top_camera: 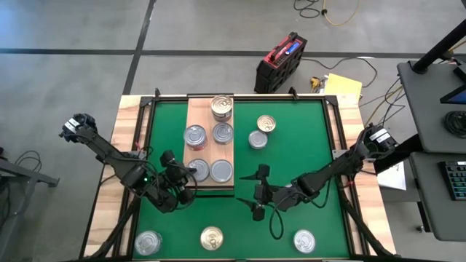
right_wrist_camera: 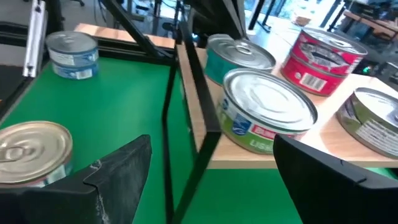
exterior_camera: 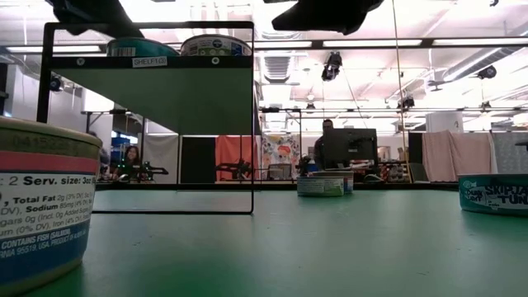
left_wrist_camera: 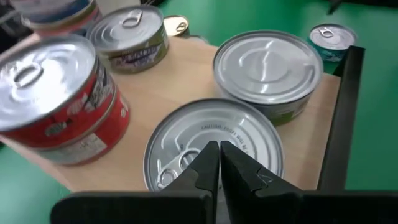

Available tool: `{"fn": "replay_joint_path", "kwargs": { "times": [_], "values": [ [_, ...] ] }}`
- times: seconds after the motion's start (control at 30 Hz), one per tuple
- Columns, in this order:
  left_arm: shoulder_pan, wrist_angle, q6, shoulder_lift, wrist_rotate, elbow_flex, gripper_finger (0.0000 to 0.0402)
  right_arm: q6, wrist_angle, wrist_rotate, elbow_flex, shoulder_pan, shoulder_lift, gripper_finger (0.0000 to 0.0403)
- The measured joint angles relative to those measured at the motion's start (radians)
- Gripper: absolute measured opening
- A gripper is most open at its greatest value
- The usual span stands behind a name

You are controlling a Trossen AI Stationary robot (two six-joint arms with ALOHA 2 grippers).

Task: Stack canned seafood by type on shelf
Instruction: Put the green and blue tuna can on the shelf, then stack the green and blue tuna can on top of the green and blue tuna can on the shelf

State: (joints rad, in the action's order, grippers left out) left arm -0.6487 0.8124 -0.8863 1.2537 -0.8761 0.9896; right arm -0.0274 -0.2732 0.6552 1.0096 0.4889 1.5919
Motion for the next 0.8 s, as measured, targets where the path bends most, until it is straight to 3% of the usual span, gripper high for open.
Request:
{"fn": "replay_joint_path", "kwargs": {
  "times": [0.37,0.8],
  "values": [
    [-0.004,-0.004,0.19,0.001,-0.002,0.009,0.0,-0.051,0.166,-0.005,0.0,-0.115,-0.081,0.0243],
    [-0.005,-0.003,0.226,0.005,0.022,0.005,0.0,0.0,0.229,-0.012,0.0,-0.149,-0.174,0.0115]
  ]
}}
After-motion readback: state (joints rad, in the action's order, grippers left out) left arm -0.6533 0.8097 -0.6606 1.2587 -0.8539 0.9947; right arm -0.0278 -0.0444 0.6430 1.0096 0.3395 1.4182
